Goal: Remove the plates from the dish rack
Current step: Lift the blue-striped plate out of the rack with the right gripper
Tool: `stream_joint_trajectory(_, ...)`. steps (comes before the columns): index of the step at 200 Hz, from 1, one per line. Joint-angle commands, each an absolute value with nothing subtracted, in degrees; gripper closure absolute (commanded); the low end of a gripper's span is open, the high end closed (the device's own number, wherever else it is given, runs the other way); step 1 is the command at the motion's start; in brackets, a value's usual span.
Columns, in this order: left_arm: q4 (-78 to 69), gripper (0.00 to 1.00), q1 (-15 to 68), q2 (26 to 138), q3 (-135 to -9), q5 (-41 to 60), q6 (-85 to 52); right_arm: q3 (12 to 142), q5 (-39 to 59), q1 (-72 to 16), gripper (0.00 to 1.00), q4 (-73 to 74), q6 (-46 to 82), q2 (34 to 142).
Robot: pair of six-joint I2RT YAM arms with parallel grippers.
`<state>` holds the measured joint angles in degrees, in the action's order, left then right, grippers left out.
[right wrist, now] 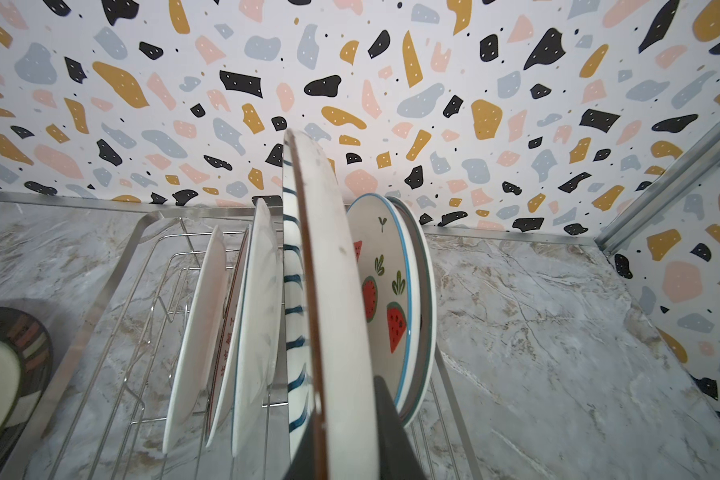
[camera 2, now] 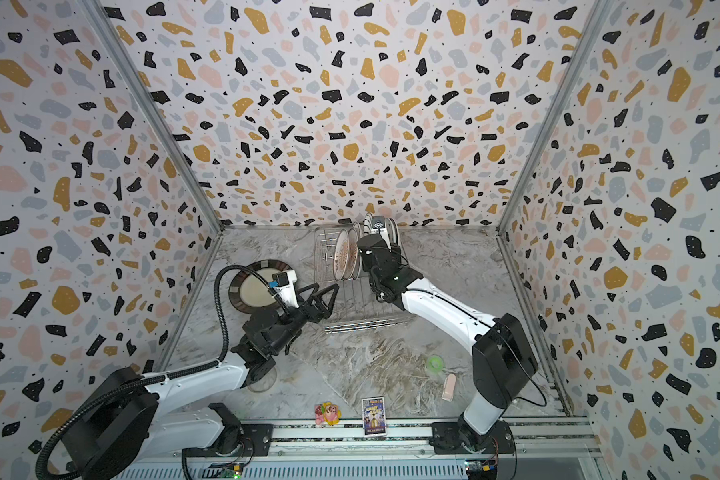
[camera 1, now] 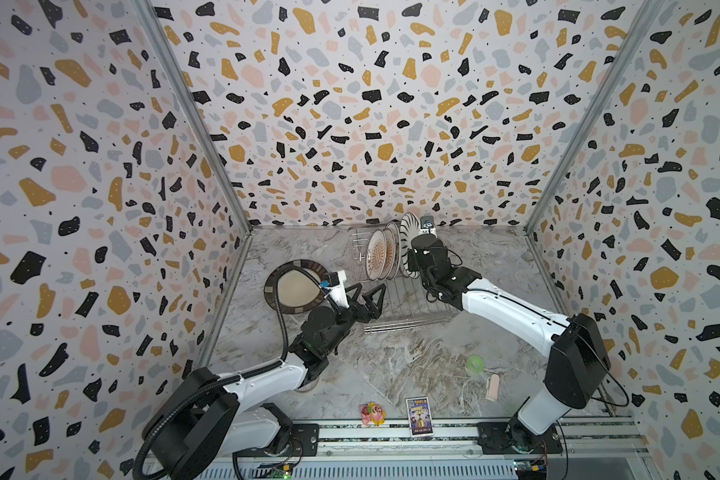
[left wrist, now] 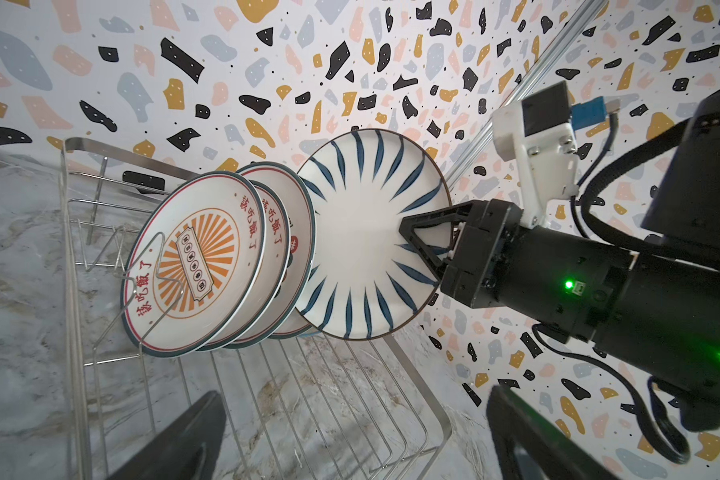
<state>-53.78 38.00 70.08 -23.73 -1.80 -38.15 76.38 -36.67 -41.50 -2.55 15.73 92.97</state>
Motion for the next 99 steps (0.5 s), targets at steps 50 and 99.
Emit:
stream_joint_trajectory(50, -56.11, 0.0, 39.01, 68.91, -23.88, -1.93, -38.36, 69.89, -37.76, -41.57, 0.92, 1.49, 15.62, 79.35)
stream_joint_trajectory(99, -55.7, 0.0, 39.88, 69.79, -24.96, -1.26, -38.22, 64.37, -31.33, -39.97, 0.92, 1.03, 17.4, 71.83)
